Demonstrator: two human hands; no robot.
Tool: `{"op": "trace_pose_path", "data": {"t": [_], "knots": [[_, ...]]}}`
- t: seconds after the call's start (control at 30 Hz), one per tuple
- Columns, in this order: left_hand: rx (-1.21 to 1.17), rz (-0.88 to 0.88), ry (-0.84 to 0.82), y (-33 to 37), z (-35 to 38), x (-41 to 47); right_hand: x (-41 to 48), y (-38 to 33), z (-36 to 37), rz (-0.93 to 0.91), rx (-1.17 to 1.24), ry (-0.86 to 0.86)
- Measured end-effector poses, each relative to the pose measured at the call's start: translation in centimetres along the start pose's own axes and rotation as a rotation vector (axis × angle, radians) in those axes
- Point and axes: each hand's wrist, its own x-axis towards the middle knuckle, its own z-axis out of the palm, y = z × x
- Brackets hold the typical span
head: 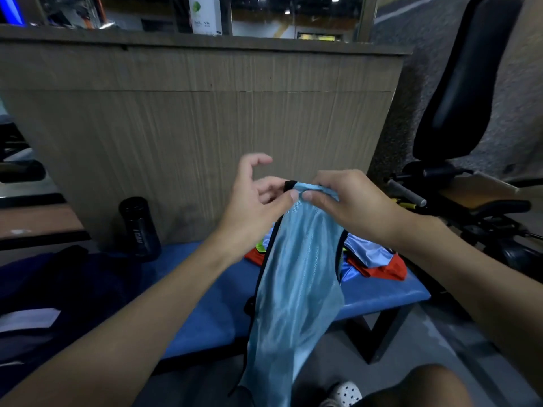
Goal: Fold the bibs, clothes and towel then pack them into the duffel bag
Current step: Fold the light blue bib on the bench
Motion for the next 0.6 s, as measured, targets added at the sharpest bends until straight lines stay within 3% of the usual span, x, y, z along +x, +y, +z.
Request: {"op": "trace_pose_path", "data": {"t": [0.13,0.47,0.6], "knots": [[0.036,-0.121,-0.031,-2.7,0.5,-1.4,0.2,-0.4,-0.1,-0.005,0.047,0.021],[0.025,-0.008,-0.053,-2.9,-0.3,0.0,1.1,-0.8,-0.9,0.019,0.015,-0.022],[-0.011,-0.069,-0.051,-3.9,-0.9,-0.9,1.3,-0.7,-0.6,-0.014,0.023,0.046]]}}
